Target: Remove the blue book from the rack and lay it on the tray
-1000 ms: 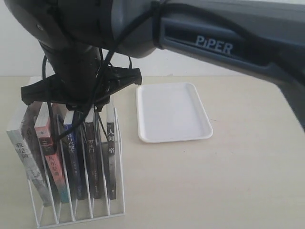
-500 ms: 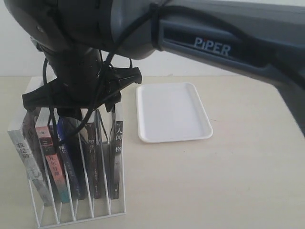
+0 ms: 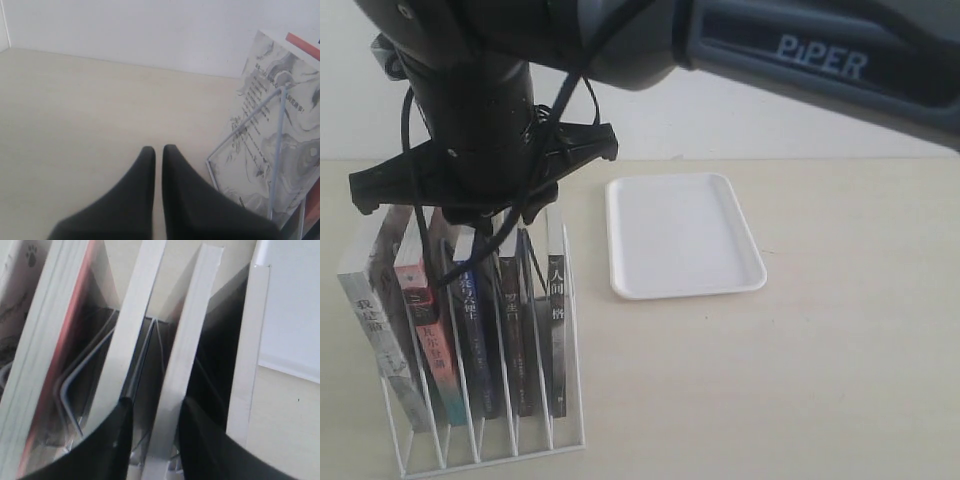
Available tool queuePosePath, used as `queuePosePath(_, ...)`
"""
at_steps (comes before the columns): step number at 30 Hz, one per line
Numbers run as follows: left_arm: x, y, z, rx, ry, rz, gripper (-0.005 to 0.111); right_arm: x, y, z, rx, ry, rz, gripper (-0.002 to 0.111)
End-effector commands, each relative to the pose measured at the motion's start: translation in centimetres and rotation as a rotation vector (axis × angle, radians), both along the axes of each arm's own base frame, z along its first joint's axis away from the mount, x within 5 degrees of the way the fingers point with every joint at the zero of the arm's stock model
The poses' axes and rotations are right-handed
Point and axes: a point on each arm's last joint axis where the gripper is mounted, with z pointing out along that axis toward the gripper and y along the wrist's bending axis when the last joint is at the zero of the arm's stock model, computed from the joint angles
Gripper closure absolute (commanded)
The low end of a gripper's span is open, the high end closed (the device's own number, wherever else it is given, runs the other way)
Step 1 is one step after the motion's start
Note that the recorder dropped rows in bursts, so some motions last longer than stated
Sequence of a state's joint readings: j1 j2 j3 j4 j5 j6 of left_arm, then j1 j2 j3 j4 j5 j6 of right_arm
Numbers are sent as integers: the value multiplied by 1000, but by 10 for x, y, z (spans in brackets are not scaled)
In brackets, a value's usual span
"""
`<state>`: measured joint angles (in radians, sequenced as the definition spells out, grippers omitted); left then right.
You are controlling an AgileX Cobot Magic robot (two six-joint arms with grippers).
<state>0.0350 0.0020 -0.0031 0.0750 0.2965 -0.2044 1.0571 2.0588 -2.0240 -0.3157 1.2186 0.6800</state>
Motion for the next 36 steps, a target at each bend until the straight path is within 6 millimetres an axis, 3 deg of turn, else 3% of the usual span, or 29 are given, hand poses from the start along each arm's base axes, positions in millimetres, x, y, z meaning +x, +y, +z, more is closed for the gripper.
queuePosePath(1,0,0,-1,5,1,2,102,-1,-2,5,8,-1,7,89)
queuePosePath(19,0,0,-1,5,1,2,102,-1,-2,5,3,-3,17,91)
queuePosePath(24,0,0,-1,5,1,2,102,-1,-2,5,2,-4,19,108)
queuePosePath(36,0,0,-1,5,1,2,102,-2,-4,10,6,-13,27,108)
